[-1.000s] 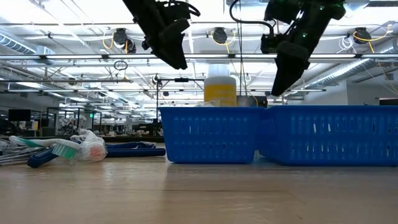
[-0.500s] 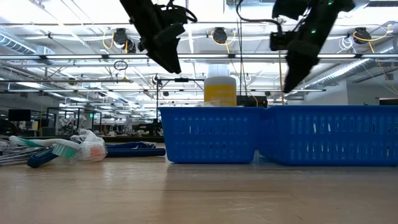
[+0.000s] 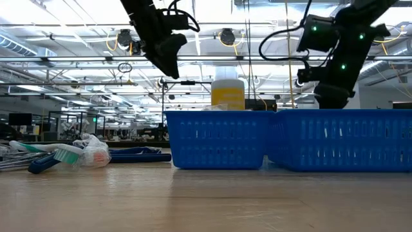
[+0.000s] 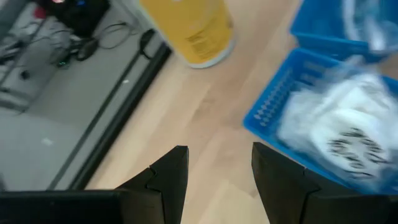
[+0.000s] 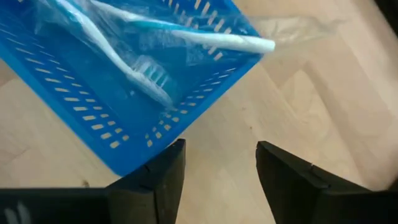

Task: Pick & Place Travel size toiletries
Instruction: Put the red toothbrush into the top right blue bin

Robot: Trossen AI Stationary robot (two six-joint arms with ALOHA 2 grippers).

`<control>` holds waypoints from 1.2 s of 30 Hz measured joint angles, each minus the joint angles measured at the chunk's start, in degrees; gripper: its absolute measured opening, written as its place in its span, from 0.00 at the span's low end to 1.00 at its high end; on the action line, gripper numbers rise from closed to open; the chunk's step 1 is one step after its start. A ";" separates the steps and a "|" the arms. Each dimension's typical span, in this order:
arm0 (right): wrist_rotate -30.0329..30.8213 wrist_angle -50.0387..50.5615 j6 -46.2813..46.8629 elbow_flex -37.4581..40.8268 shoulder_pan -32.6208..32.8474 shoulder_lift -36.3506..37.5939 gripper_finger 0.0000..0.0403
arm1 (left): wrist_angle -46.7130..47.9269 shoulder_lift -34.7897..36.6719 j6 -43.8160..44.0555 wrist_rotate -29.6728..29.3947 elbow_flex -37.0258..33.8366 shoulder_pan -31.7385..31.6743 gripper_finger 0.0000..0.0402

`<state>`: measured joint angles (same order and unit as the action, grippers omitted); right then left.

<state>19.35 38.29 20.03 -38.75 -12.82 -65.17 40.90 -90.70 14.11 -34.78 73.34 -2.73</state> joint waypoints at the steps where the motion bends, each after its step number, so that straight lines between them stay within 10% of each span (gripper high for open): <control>1: -0.06 -1.65 0.17 0.92 0.00 -0.02 0.45 | 0.15 0.00 0.06 -0.53 0.00 0.01 0.44; 23: -7.64 -1.64 1.22 2.03 0.04 10.43 0.43 | 11.52 4.93 11.34 3.40 -0.59 3.20 0.44; 30: -7.52 -10.14 -4.71 1.94 0.11 21.39 0.43 | 10.13 6.23 20.71 17.87 -10.07 10.98 0.44; 36: -7.63 -22.28 -11.94 1.87 0.15 23.44 0.42 | 3.24 6.16 6.57 18.49 -20.97 17.22 0.44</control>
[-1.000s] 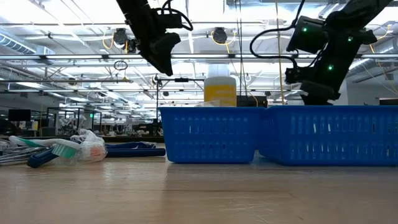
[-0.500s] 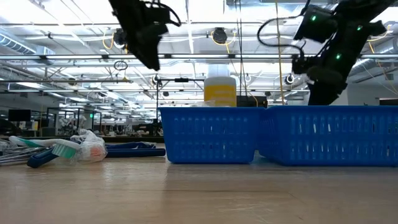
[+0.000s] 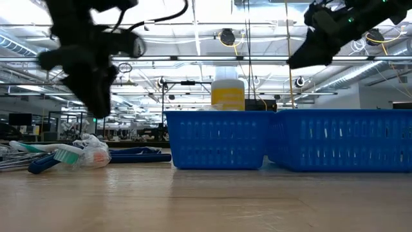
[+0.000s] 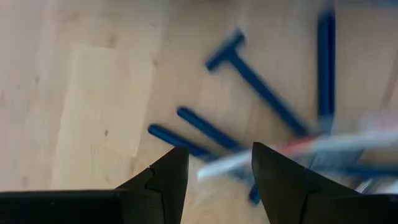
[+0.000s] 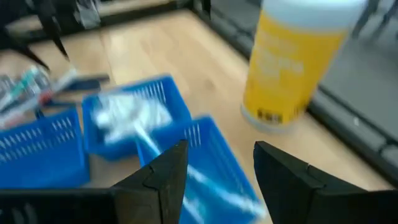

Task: Pick & Place Travel size toiletries
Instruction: Put the red toothbrush into the top right blue bin

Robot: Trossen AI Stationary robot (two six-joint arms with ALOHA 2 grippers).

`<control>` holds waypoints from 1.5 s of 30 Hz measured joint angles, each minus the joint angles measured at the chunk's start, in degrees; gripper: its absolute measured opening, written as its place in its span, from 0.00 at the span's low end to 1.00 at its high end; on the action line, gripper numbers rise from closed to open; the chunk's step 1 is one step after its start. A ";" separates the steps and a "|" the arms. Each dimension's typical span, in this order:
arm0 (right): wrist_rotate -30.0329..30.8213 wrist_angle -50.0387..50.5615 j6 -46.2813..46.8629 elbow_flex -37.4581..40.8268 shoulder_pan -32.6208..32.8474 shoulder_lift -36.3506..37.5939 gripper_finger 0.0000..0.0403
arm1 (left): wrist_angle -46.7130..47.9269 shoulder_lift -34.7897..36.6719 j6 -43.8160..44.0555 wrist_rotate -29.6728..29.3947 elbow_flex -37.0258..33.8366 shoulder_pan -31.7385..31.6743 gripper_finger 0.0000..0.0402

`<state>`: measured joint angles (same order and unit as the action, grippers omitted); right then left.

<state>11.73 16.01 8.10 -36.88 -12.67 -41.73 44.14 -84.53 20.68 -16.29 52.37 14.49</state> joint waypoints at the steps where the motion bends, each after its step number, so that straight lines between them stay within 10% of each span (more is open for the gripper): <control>1: 0.00 -1.05 -0.27 0.00 0.00 -0.11 0.42 | -0.49 0.00 -2.22 -0.02 -1.20 0.66 0.44; 14: -0.02 -1.63 0.18 0.00 0.00 -5.08 0.42 | -12.39 0.00 -16.72 4.75 -7.46 1.28 0.44; 45: -0.04 -1.44 0.20 0.02 0.02 -8.18 0.42 | -12.77 -4.31 -20.57 4.17 -8.45 -4.73 0.43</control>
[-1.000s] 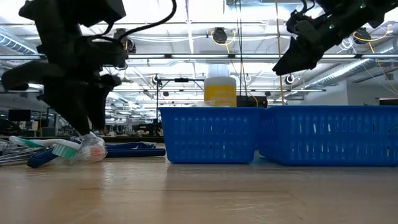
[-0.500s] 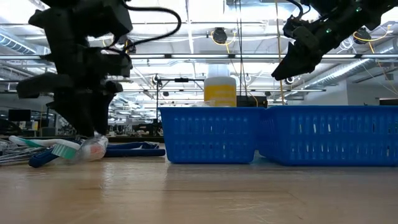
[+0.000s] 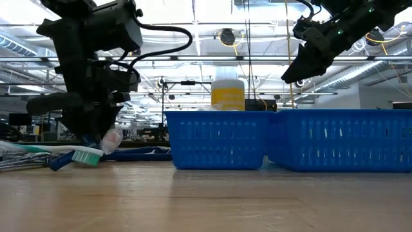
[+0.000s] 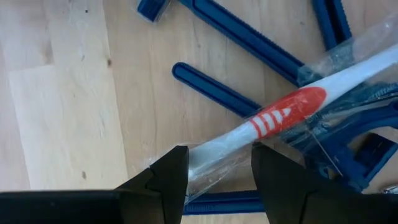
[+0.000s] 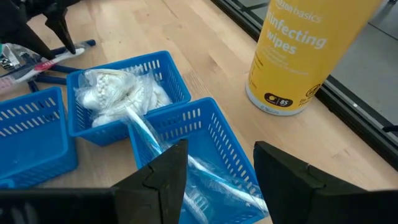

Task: Pick & Place Travel size toiletries
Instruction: Put the red toothbrush into the top right blue bin

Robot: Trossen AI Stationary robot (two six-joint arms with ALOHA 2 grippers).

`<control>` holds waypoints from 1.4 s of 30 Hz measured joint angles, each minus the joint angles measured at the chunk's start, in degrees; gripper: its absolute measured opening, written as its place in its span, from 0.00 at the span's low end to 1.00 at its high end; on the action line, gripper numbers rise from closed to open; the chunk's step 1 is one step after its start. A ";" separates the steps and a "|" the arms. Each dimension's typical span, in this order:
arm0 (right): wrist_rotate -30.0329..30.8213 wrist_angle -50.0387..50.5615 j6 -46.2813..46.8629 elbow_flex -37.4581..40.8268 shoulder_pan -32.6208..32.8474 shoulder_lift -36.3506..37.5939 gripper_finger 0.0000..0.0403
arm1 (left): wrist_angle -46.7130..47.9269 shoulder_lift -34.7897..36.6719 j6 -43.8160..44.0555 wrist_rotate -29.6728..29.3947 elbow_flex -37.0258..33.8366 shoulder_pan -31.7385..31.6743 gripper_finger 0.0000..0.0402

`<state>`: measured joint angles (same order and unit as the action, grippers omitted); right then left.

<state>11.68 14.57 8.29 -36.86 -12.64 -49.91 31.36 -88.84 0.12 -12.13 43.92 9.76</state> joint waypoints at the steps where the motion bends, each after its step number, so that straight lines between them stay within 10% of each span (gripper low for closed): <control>1: 0.00 0.02 0.00 0.00 0.00 0.00 0.42 | -0.01 0.00 -0.03 -0.05 0.00 0.00 0.43; 14: -0.02 -1.22 0.00 1.65 0.00 0.02 0.42 | -2.00 -3.55 1.73 0.05 0.33 0.04 0.42; 24: -0.01 -4.93 -0.17 3.19 0.00 0.02 0.42 | -1.13 -3.52 3.68 2.90 0.23 -0.46 0.07; 42: -0.01 -6.06 -0.07 3.19 0.00 0.02 0.42 | 3.09 16.27 10.08 -3.53 -0.09 2.03 0.05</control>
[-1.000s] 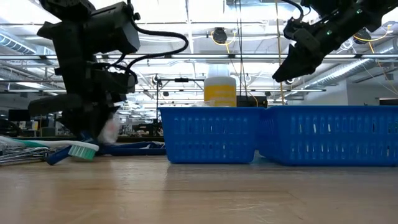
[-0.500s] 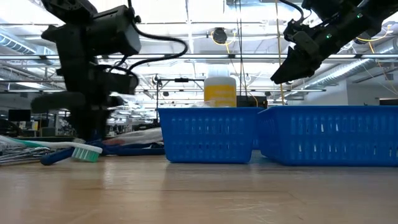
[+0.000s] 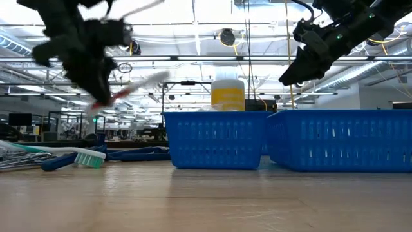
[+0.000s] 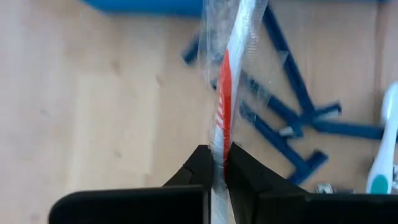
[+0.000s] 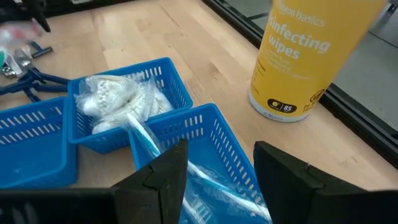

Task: Pick & Place Travel size toiletries
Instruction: Put the red toothbrush into the top right blue bin

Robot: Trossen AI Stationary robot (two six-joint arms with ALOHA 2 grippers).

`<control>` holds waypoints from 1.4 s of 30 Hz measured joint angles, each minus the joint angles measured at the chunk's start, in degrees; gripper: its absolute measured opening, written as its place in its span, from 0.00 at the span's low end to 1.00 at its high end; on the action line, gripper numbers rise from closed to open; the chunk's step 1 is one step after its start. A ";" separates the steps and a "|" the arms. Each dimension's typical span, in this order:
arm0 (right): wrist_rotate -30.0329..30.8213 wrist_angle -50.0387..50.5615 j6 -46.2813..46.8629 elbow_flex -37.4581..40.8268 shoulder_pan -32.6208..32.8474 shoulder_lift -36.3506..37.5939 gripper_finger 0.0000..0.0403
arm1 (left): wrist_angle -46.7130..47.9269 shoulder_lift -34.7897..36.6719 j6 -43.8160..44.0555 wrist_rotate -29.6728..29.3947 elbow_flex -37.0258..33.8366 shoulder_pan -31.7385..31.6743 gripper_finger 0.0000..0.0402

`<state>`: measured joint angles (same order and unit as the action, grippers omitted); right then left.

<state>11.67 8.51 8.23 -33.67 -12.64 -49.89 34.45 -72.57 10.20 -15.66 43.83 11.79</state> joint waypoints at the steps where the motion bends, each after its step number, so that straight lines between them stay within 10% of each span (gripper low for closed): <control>1: -0.01 -0.32 0.00 0.00 0.00 0.00 0.42 | -1.81 1.12 -1.32 -1.46 0.01 0.07 0.05; 9: -7.33 -23.88 -1.86 5.64 -0.02 -2.51 0.42 | -26.66 5.76 -13.41 -10.81 0.20 -2.38 0.05; 20: -19.34 -62.41 -2.96 10.33 1.80 -17.55 0.43 | -59.63 -8.34 -22.08 3.00 0.17 -11.04 0.05; 42: -20.94 -67.88 -6.14 -3.87 6.01 -31.10 0.54 | -66.77 -16.84 -19.25 10.27 0.76 -14.78 0.07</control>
<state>-9.27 -59.37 2.09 -37.54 -6.63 -80.99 -32.32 -89.41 -9.05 -5.39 44.60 -2.98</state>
